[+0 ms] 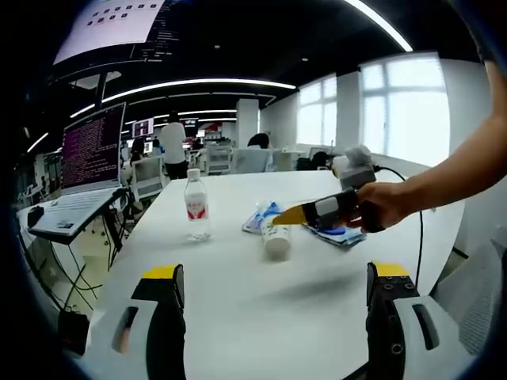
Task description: Arrange the tabletop items into an orderly group along one side of the table until the central work area is clear of visible clutter.
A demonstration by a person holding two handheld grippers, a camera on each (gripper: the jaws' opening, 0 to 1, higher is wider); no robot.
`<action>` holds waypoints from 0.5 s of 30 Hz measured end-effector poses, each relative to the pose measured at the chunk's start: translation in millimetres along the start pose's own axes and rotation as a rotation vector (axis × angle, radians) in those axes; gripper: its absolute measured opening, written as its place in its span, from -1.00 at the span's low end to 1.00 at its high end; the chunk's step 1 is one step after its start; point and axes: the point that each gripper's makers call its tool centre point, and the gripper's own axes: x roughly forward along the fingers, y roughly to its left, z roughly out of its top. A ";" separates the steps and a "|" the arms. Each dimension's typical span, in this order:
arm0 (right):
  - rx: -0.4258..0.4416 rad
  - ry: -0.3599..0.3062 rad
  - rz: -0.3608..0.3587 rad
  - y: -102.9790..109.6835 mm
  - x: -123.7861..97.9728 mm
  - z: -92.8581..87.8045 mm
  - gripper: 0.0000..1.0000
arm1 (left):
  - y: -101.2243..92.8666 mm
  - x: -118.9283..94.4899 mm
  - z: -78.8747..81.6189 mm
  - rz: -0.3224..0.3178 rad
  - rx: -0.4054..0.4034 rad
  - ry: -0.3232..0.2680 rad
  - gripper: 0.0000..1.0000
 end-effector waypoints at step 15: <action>0.074 -0.009 -0.065 -14.0 18.5 1.3 0.87 | 0.8 -1.0 1.8 0.004 -0.008 -0.010 0.92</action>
